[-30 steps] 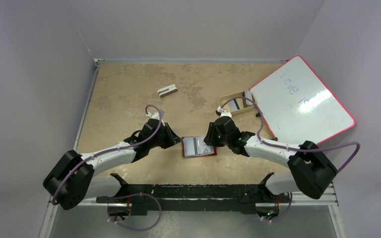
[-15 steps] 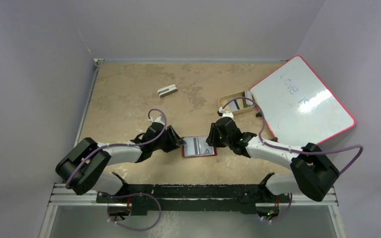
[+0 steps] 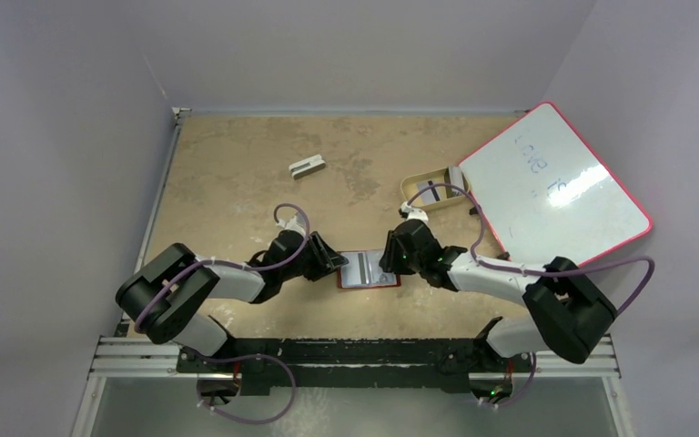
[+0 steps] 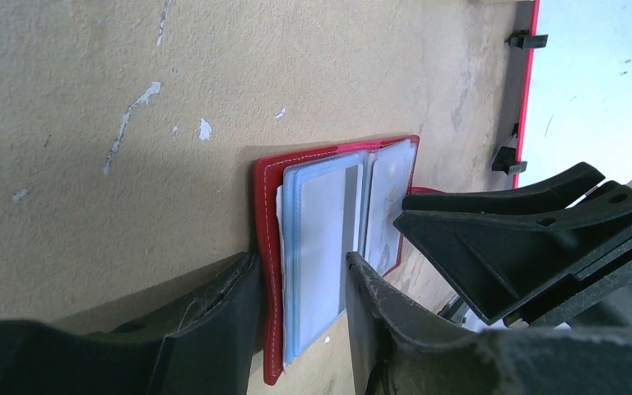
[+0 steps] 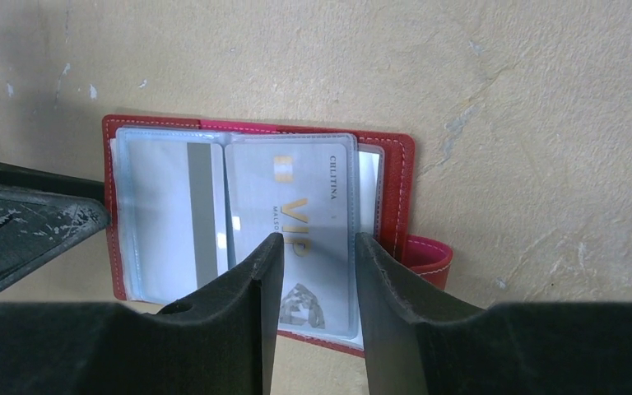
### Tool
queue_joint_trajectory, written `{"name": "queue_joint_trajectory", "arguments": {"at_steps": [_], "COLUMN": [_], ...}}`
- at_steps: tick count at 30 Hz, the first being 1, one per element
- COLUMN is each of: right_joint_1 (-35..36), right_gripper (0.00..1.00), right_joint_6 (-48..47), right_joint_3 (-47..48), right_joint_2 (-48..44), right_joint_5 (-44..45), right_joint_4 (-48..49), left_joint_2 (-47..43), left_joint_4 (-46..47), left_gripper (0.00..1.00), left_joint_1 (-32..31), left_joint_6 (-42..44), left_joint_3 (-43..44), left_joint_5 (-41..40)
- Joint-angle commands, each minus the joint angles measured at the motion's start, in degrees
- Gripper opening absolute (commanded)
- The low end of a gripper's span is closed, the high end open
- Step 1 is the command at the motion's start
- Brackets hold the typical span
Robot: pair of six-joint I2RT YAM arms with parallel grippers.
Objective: Put the credit cards into the card holder
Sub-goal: Turn over the card slot in the card holder.
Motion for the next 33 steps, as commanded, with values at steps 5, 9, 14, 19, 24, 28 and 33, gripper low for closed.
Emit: {"name": "queue_joint_trajectory", "arguments": {"at_steps": [5, 9, 14, 19, 24, 28, 33], "right_joint_1": [0.3, 0.3, 0.3, 0.3, 0.3, 0.3, 0.3], "right_gripper": [0.4, 0.4, 0.39, 0.41, 0.43, 0.43, 0.41], "right_joint_6": [1.3, 1.4, 1.0, 0.0, 0.4, -1.2, -2.7], "right_joint_3": [-1.2, -1.3, -0.6, 1.6, 2.3, 3.8, 5.2], "right_joint_2": [1.2, 1.5, 0.3, -3.6, -2.9, -2.6, -1.2], "right_joint_5": [0.1, -0.2, -0.7, 1.0, -0.5, -2.0, -6.3], "right_joint_4": [3.0, 3.2, 1.6, -0.2, 0.5, 1.5, 4.7], "left_joint_2": [0.2, 1.6, 0.0, -7.6, -13.7, -15.7, -16.1], "left_joint_4": [6.7, 8.7, 6.6, -5.0, -17.6, -22.7, -31.2], "left_gripper": [0.33, 0.25, 0.0, 0.0, 0.0, 0.0, 0.0], "left_joint_1": [-1.1, -1.4, -1.4, -1.4, -1.4, -1.4, -1.4], "left_joint_6": [-1.7, -2.3, -1.7, 1.5, 4.9, 6.5, 9.5], "left_joint_3": [-1.2, -1.4, -0.6, 1.5, 4.5, 6.3, 9.6], "left_joint_5": [-1.1, -1.0, -1.0, -2.7, -6.2, -6.4, -8.0]}}
